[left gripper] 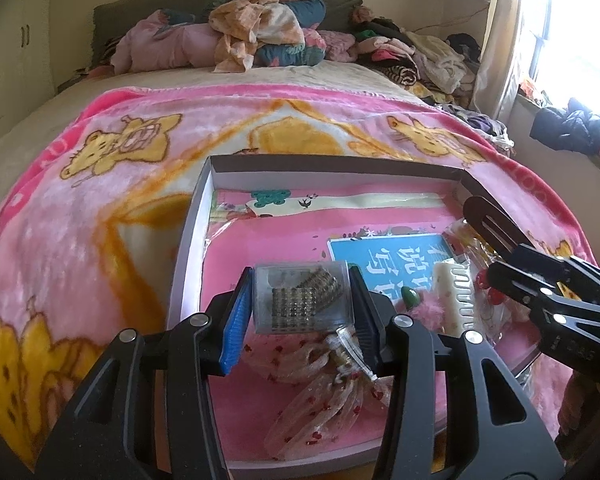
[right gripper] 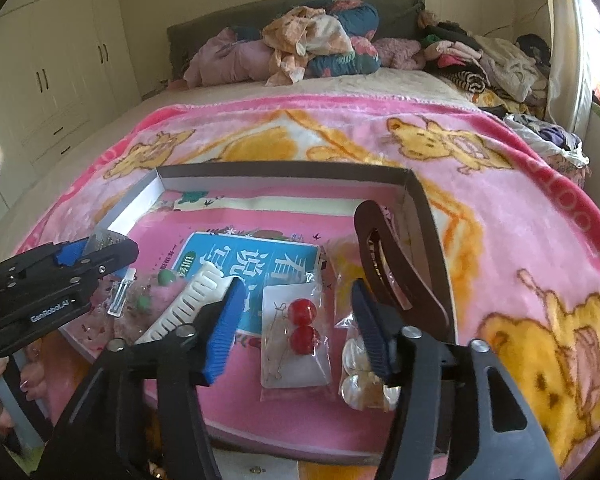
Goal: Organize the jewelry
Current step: 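Carry the pin box and earring bag into the box and open both grippers, then withdraw both grippers from the box toward the coiled hair tie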
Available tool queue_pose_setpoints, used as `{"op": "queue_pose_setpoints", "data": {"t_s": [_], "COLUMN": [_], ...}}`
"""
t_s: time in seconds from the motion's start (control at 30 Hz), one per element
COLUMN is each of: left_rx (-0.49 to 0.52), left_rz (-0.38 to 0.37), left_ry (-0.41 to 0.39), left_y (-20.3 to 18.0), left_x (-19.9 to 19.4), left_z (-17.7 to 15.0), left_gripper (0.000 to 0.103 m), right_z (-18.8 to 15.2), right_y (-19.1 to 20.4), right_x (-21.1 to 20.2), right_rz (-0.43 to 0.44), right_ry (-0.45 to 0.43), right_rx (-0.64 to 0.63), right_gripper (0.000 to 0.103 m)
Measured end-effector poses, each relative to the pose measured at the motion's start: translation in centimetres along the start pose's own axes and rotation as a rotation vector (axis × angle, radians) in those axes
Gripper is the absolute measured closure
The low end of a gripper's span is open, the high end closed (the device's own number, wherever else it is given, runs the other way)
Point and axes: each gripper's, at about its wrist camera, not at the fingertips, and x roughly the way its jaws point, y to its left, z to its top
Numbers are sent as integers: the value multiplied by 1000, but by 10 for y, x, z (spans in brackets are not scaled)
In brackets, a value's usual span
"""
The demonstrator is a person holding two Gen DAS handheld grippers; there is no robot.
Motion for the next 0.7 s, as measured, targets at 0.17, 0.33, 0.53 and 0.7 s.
{"op": "queue_pose_setpoints", "data": {"t_s": [0.17, 0.33, 0.53, 0.7], "left_rx": [-4, -12, -19, -28], "left_rz": [8, 8, 4, 1], "left_ry": [-7, -29, -68, -107], "left_y": [1, 1, -1, -2], "left_x": [-4, -15, -34, -51], "left_z": [-3, -6, -11, -16], "left_gripper": [54, 43, 31, 23], "right_z": [-4, -10, -14, -19], "right_y": [2, 2, 2, 3], "right_x": [-14, -30, -48, -65], "right_rz": [-16, -29, -35, -40], "right_ry": [-38, -75, -112, -148], "right_rx": [-23, -29, -28, -37], "right_gripper": [31, 20, 16, 15]}}
